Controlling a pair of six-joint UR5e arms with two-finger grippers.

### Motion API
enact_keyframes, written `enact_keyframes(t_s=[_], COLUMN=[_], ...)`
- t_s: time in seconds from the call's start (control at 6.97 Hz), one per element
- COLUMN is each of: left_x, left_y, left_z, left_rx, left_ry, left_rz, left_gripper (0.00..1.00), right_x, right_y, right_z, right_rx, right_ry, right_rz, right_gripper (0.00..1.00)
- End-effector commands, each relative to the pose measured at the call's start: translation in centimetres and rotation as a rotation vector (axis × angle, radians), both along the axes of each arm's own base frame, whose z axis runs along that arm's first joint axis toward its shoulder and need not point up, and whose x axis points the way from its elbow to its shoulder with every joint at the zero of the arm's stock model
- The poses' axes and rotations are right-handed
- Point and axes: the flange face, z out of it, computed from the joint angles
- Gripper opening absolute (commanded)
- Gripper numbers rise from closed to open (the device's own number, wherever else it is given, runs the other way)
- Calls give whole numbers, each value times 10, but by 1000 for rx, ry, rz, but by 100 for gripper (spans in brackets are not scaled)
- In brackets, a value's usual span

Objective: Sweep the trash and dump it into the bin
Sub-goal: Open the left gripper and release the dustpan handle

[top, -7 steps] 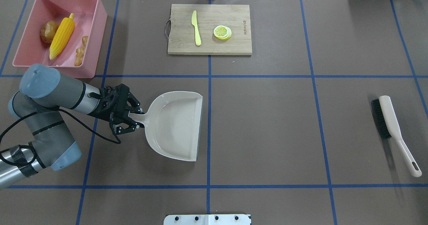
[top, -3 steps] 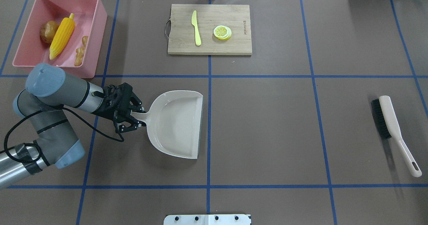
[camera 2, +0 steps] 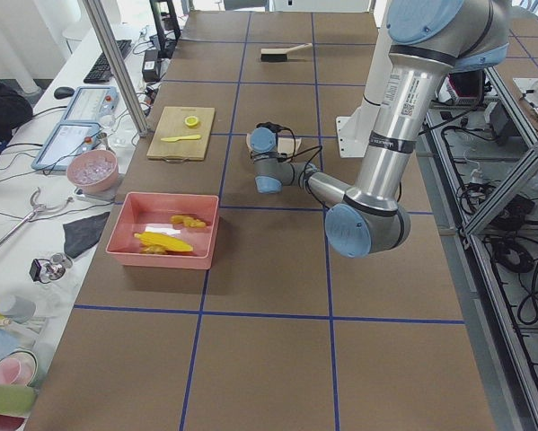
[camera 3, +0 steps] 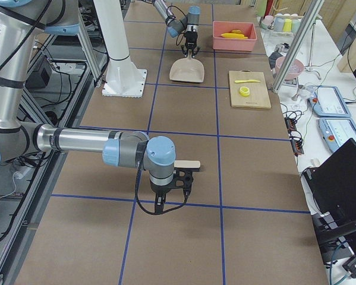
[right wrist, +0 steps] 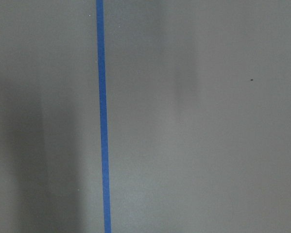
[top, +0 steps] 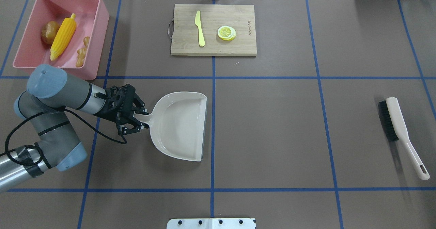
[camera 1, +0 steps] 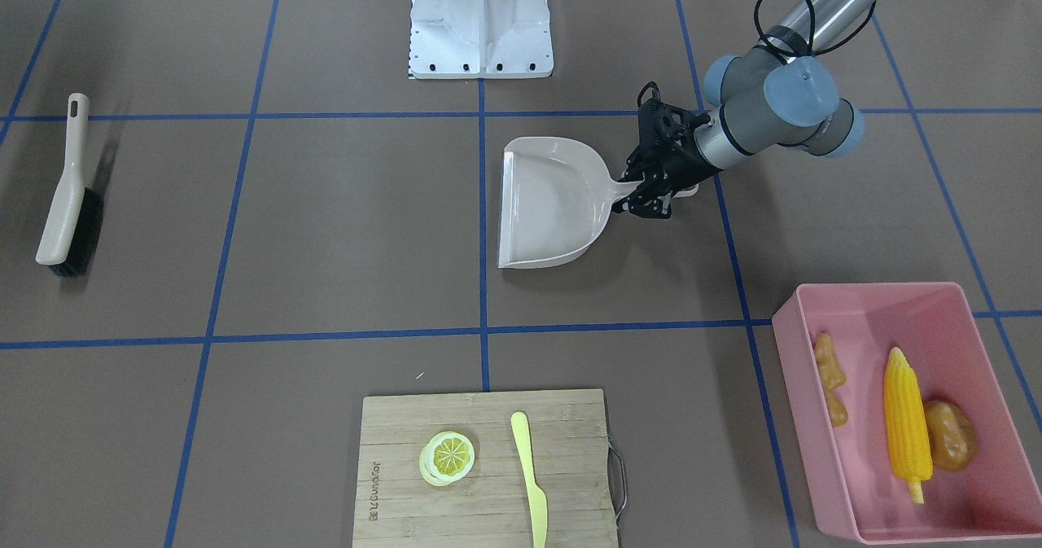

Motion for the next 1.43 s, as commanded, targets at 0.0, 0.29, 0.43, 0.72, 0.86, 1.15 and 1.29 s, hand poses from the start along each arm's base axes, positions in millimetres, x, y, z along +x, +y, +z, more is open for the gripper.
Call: enact_keyframes(t_s=[0.0,0.29,0.43,0.72,0.86,1.15,1.29], left_x=[3,3,1,-22,-48,-90,-102], left_y=[-2,-2,-2,-4,-3,-24,-56], left_z=[-8,-9,-11,-33,-44,-57,-56], left_rx=[5,7,11,18,21,-15,-96], left_ry=[5,7,15,54,67,15,-97], left_rz=[-1,-1,-2,-29,-54,-140,-241], left_gripper=[98,99,99,99,99,99,99], right_x=[0,0,0,0,0,0,0], right_y=[0,0,0,-1,-1,0,0], right_z=[0,0,0,1,1,4,4], right_rx=[1,1,1,0,-2,-5,-7], right_ry=[0,0,0,0,0,0,0], right_rz=[0,0,0,0,0,-4,-4], right_gripper=[100,100,100,100,100,100,100])
